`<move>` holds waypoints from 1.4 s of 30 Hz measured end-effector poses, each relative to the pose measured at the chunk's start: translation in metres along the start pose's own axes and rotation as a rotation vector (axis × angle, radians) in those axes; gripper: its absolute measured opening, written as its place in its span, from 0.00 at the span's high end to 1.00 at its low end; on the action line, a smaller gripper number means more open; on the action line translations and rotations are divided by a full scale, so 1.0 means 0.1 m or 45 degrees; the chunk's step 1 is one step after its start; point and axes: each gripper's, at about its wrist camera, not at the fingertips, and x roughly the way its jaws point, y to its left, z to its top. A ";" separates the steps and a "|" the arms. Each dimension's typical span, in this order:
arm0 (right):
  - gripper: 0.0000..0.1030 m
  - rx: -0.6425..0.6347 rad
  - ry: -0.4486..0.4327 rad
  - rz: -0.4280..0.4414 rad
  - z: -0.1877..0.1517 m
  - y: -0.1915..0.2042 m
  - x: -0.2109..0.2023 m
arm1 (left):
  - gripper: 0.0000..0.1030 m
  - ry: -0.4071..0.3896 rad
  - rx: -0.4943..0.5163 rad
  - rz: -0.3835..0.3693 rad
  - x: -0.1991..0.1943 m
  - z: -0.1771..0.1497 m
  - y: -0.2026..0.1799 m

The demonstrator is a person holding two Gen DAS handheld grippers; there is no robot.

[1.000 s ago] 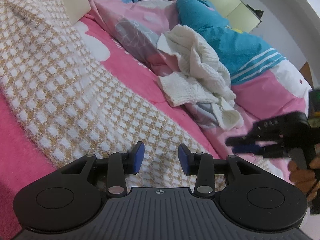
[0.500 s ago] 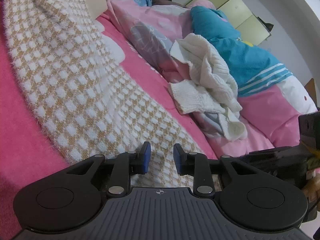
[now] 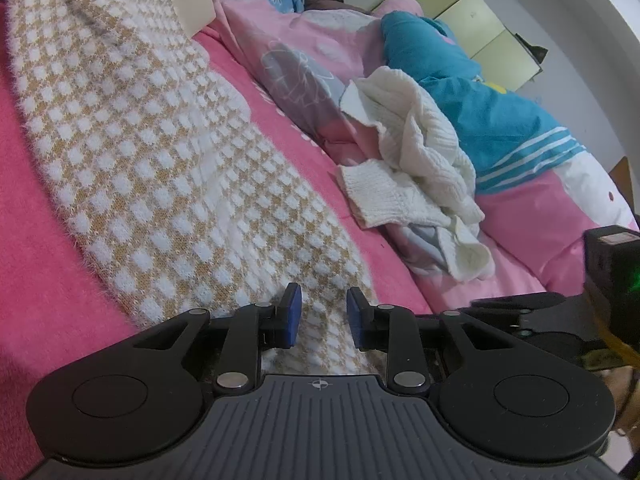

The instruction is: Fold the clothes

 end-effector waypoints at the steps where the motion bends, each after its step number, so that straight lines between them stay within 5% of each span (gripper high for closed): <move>1: 0.59 0.037 -0.009 0.016 -0.01 -0.03 0.03 | 0.73 0.000 -0.002 -0.001 0.00 0.00 0.00; 10: 0.58 0.148 0.048 0.065 -0.01 -0.10 -0.01 | 0.73 -0.001 -0.009 -0.006 0.00 0.00 0.01; 13: 0.67 0.100 0.033 0.012 -0.02 0.03 -0.05 | 0.73 -0.002 -0.010 -0.007 0.00 0.00 0.01; 17: 0.91 -0.027 0.001 -0.143 -0.04 0.32 -0.12 | 0.73 -0.004 -0.012 -0.009 0.00 0.00 0.01; 24: 0.94 -0.156 -0.158 -0.504 -0.04 0.55 -0.25 | 0.73 -0.005 -0.004 -0.005 -0.01 0.01 0.01; 29: 0.94 -0.196 -0.131 -0.602 -0.02 0.55 0.13 | 0.73 -0.007 0.009 0.001 -0.01 -0.01 0.01; 33: 0.88 -0.055 -0.195 -0.604 -0.01 0.42 0.19 | 0.73 -0.011 0.011 0.001 0.00 -0.04 0.02; 36: 0.71 0.225 -0.299 -0.510 -0.02 0.10 -0.16 | 0.73 -0.011 0.009 0.002 -0.01 -0.05 0.02; 39: 0.68 0.444 -0.411 -0.518 -0.08 -0.30 -0.58 | 0.73 -0.010 0.007 0.001 0.00 -0.06 0.02; 42: 0.68 0.505 -0.358 -0.471 -0.21 -0.53 -0.79 | 0.73 -0.009 0.006 0.001 0.00 -0.06 0.03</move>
